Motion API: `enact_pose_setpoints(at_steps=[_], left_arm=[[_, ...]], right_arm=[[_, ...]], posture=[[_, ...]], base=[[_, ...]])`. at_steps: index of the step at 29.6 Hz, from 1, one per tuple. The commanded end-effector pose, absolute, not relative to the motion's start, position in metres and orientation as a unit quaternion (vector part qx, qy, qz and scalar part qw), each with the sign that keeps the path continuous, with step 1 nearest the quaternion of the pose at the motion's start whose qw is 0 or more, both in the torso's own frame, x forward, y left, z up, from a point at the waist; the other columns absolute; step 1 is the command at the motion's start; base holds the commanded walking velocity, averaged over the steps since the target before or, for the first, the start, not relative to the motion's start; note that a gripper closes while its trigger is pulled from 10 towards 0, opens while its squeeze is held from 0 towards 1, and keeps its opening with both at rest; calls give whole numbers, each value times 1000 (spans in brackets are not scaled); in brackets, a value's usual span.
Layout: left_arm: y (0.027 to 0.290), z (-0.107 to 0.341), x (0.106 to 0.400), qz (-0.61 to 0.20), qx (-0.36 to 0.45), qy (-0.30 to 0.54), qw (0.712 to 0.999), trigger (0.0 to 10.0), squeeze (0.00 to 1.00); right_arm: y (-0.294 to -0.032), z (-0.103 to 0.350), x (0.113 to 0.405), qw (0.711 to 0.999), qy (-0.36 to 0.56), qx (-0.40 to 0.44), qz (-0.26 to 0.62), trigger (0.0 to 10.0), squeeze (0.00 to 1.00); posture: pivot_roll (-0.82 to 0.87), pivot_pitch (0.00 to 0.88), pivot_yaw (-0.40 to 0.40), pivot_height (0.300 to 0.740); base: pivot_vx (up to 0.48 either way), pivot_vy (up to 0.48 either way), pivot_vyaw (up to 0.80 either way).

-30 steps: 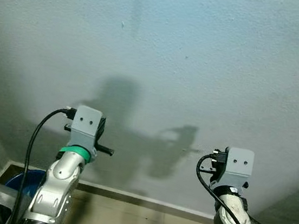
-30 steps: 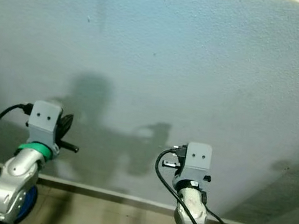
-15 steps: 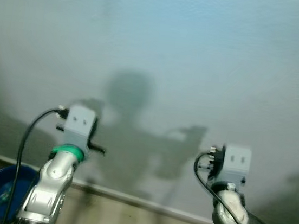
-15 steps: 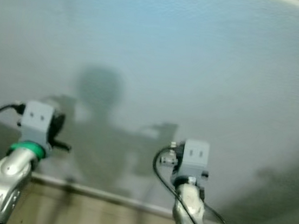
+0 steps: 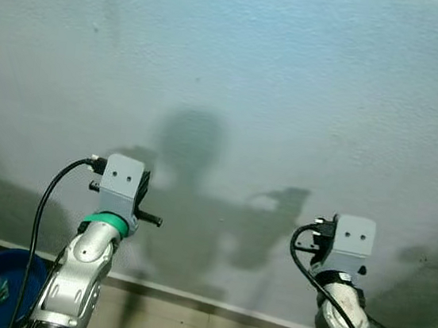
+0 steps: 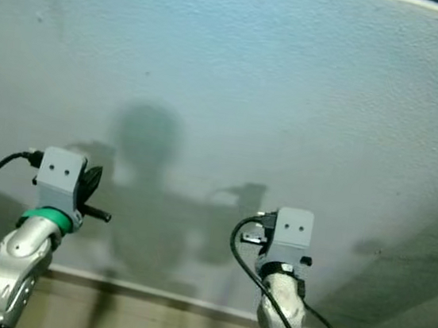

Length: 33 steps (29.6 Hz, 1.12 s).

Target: Clothes washing

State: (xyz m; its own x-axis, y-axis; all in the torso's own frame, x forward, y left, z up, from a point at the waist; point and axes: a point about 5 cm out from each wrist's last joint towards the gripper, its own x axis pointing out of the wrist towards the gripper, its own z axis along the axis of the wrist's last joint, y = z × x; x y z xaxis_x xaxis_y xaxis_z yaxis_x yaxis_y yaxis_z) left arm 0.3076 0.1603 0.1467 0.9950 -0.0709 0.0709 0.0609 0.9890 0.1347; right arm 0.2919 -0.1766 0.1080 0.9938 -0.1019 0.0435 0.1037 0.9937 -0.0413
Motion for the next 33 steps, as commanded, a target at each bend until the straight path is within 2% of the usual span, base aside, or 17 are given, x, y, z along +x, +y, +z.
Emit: enact_pose_setpoints(at_steps=[1,6,8,11,14,19,20,28,33], left_arm=[[162,139,305,-30,67,-21,997,10000,0],[162,118,297,-35,77,11,996,10000,0],[165,82,280,-33,84,64,994,10000,0],[166,75,276,-32,82,78,993,10000,0],[166,45,261,-41,84,133,987,10000,0],[172,25,255,-27,62,181,981,10000,0],[178,12,252,-13,56,210,976,10000,0],[182,-1,246,-11,75,229,971,10000,0],[184,-5,245,-11,82,233,969,10000,0]], right_arm=[[-181,103,289,998,-13,-26,-58,10000,0],[-182,86,284,998,14,-42,-51,10000,0],[-184,61,273,995,58,-55,-51,10000,0],[-185,55,270,995,68,-57,-52,10000,0],[-189,26,255,988,126,-69,-60,10000,0],[-191,6,247,980,172,-80,-54,10000,0],[-193,-9,241,972,212,-89,-54,10000,0],[-192,-20,237,968,231,-79,-56,10000,0],[-191,-26,236,965,247,-61,-61,10000,0]], posture=[[26,0,-18,740],[28,0,-17,740],[29,0,-18,740],[29,0,-19,740],[35,0,-24,740],[36,0,-25,740],[34,0,-26,740],[32,0,-26,740],[31,0,-24,740]], base=[[0,0,0],[0,0,0],[0,0,0],[0,0,0],[0,0,0],[0,0,0],[0,0,0],[0,0,0],[0,0,-726]])
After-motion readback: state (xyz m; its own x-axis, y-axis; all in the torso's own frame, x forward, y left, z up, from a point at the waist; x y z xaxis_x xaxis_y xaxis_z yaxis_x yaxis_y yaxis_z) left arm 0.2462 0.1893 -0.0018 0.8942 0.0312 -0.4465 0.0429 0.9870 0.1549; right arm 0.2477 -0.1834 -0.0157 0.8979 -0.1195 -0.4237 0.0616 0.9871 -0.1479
